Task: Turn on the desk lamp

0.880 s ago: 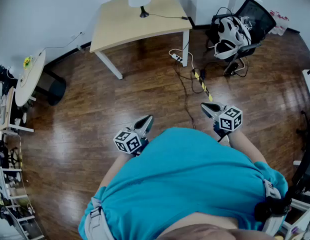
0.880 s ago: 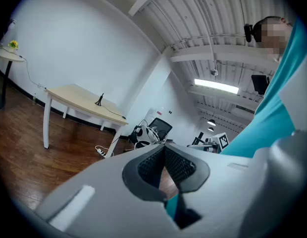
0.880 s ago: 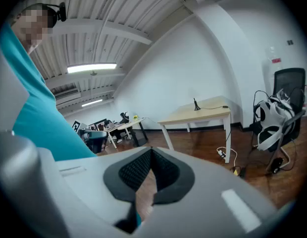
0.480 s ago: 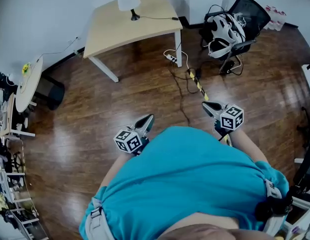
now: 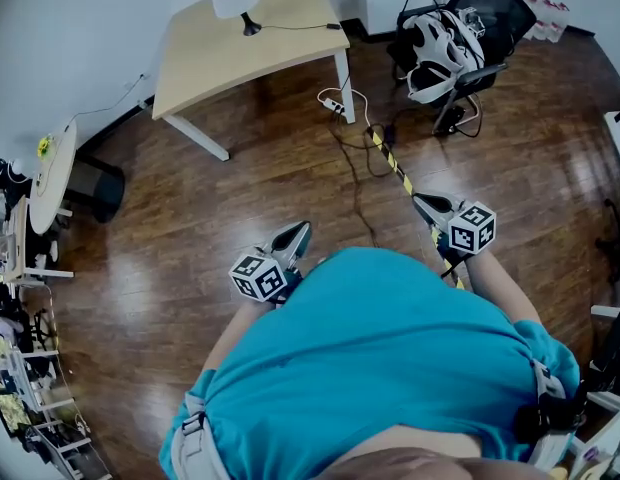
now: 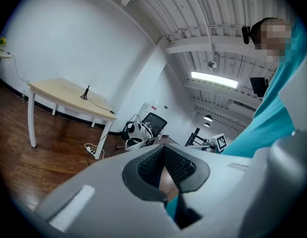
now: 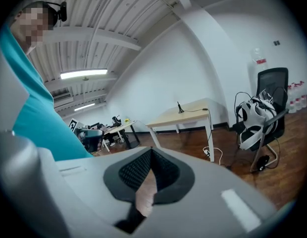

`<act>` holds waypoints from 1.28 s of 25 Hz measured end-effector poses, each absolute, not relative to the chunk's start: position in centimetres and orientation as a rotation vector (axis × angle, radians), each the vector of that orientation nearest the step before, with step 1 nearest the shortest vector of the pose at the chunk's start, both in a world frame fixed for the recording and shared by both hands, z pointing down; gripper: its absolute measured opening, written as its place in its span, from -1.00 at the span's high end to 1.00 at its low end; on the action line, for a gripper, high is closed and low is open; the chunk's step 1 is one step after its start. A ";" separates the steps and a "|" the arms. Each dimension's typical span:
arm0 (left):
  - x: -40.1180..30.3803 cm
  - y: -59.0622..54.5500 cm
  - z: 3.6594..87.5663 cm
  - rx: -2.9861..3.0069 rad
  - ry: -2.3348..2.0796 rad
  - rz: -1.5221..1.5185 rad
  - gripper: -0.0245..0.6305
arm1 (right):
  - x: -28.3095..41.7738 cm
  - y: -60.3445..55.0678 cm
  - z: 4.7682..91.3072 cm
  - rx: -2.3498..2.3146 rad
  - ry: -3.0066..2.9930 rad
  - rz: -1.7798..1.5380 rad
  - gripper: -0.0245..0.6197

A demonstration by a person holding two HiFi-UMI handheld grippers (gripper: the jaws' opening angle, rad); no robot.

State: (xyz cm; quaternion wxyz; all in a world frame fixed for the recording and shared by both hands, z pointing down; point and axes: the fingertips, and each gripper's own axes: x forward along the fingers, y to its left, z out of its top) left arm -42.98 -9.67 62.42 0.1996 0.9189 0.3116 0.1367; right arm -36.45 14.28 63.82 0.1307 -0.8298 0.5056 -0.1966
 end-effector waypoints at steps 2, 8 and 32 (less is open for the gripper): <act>-41.5 -10.3 63.2 2.555 0.885 0.390 0.92 | -35.3 13.3 64.1 -2.413 1.458 -0.575 0.92; -33.7 -13.9 62.2 2.499 0.963 0.359 0.92 | -29.4 9.3 61.8 -2.484 1.414 -0.573 0.92; -13.7 -22.6 64.4 2.434 0.991 0.423 0.92 | -9.5 3.3 63.3 -2.511 1.310 -0.649 0.92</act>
